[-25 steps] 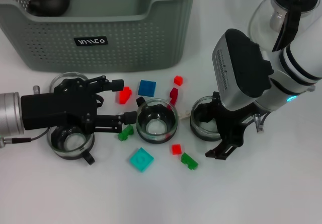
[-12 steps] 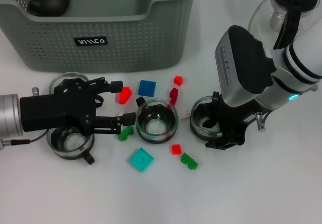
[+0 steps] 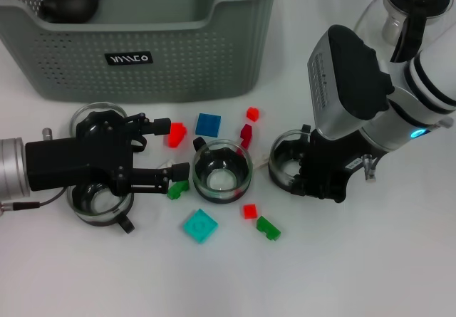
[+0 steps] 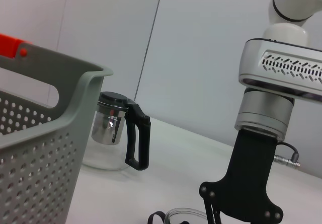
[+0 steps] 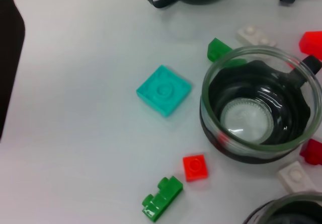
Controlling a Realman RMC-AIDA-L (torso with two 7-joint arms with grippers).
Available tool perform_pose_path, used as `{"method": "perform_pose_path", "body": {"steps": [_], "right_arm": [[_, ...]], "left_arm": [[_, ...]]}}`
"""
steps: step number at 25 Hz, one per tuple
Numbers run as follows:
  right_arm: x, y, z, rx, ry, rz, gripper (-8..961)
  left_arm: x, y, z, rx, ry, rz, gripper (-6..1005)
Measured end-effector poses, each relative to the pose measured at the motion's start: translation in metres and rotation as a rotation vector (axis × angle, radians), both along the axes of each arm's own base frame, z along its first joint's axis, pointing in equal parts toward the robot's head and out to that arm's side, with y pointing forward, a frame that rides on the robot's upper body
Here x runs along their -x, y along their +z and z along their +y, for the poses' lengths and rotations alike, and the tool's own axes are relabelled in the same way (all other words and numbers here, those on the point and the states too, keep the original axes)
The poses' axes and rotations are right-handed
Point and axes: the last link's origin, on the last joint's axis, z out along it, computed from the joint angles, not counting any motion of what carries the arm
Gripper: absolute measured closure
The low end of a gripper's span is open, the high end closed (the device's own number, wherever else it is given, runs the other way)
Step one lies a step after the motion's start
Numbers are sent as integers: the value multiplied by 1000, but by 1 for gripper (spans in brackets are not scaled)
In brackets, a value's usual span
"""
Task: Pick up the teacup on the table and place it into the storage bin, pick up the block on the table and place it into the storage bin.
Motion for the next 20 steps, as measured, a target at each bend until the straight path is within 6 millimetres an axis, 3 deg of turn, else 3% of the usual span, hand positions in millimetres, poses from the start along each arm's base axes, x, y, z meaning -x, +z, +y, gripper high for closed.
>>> {"method": "perform_pose_path", "body": {"steps": [2,20], "right_arm": [[0,0,-1,3,-8,0,870],[18,17,-10,-7,-164,61,896]], "left_arm": [[0,0,0,1,-1,0,67],[-1,0,-2,15,-23,8,67]]}}
